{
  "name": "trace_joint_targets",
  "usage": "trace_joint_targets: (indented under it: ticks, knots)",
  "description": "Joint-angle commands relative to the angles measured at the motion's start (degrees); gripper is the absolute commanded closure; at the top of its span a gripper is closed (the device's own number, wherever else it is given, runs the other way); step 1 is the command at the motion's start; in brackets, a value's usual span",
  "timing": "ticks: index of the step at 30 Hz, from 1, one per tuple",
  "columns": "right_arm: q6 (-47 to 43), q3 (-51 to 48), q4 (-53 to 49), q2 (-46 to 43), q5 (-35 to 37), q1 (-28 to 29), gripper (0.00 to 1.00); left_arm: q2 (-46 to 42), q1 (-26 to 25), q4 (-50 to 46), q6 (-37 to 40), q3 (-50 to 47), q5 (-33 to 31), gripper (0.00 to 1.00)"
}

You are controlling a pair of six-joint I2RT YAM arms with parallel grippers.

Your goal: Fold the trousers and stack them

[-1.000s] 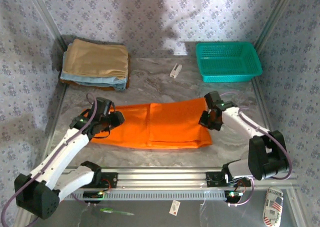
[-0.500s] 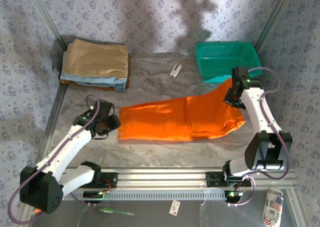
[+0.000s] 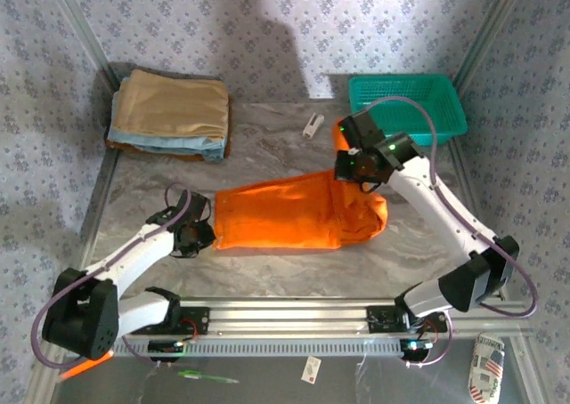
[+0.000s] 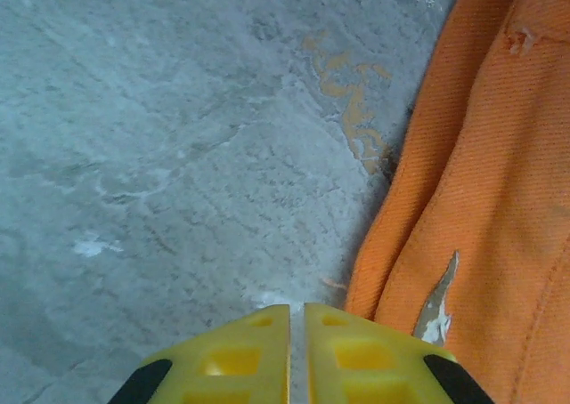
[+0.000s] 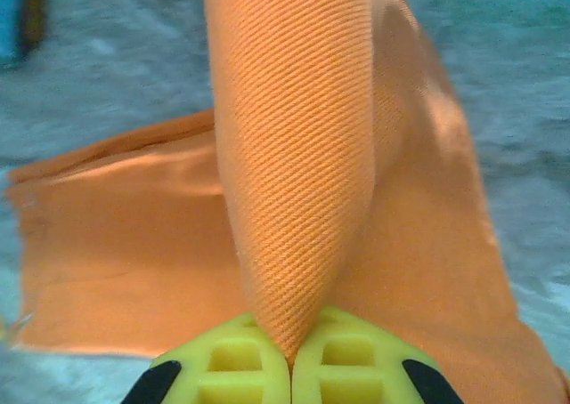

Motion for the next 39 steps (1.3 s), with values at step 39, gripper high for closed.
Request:
trace_joint_targets:
  ticks: [39]
  knots:
    - [32.1,17.9,26.3,35.3,-5.3,24.9,1.00,3.7,-0.2,11.3,1.2,-4.5,7.6,1.00]
